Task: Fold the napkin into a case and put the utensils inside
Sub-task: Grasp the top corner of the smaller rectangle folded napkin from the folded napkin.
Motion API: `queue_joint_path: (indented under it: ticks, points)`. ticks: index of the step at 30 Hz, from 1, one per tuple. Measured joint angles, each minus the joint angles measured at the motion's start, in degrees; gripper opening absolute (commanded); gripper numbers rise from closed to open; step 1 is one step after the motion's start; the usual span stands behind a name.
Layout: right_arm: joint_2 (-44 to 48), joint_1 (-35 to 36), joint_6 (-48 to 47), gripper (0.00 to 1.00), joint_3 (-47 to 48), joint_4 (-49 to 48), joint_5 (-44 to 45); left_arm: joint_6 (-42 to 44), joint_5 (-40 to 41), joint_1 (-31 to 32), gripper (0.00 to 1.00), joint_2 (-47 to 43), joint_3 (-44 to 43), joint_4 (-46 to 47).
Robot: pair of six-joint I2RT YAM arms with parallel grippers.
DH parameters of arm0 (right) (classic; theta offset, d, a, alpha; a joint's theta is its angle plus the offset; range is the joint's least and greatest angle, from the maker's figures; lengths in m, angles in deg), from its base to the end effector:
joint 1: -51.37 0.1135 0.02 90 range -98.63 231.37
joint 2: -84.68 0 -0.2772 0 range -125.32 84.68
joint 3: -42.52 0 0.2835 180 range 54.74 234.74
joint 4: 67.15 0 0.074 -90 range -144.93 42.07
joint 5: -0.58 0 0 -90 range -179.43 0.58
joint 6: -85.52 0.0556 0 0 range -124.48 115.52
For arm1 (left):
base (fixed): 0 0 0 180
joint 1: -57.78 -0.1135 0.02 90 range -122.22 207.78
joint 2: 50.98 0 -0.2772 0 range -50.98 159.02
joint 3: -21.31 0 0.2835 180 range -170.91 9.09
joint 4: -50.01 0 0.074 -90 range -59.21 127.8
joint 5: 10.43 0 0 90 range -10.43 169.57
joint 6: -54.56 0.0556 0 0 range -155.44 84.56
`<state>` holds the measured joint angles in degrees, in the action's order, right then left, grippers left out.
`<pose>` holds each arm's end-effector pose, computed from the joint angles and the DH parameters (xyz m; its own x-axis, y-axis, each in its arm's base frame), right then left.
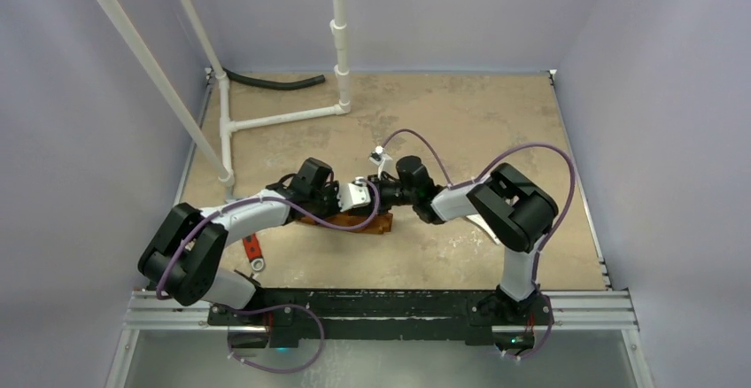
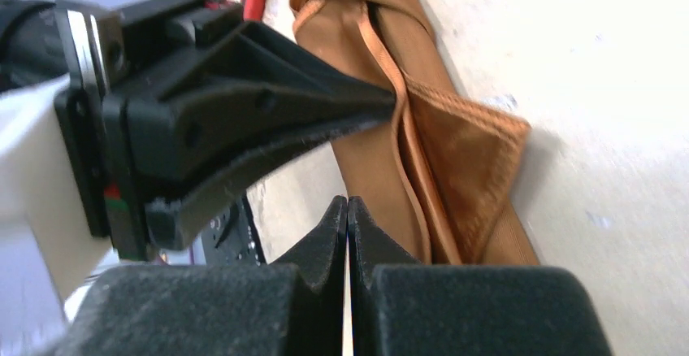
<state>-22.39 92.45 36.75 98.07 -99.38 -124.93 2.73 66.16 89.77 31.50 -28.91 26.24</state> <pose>0.2730 0.2808 0.1172 -0.8122 0.0037 -0.5834 -0.5490 0.3336 0.7664 0.2434 -0.1672 0.1308 -0.1666 0.8128 -0.5581 0.9262 0.3231 0.1941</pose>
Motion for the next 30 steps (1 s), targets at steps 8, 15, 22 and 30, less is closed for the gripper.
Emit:
queue_joint_path:
  ticks: [8, 15, 22, 30]
  points:
    - [-9.07, 1.68, 1.84, 0.0, 4.46, -1.7, -0.07, -0.04, 0.2, 0.0, 0.0, -0.87, 0.2, -0.98]
    - [-11.32, 1.62, 2.71, 0.0, 5.44, -4.68, -1.18, 0.15, 1.46, -0.13, 0.58, -2.89, -3.39, -7.87]
    - [-11.45, 1.25, 1.79, 0.0, 5.53, -4.79, -1.51, 0.55, 5.53, -5.11, 0.95, -7.67, -13.49, -14.97]
    - [-10.38, 1.25, -1.62, 0.0, 6.25, -1.2, -1.51, -1.64, 9.29, -15.08, 0.83, -9.86, -14.45, -18.67]
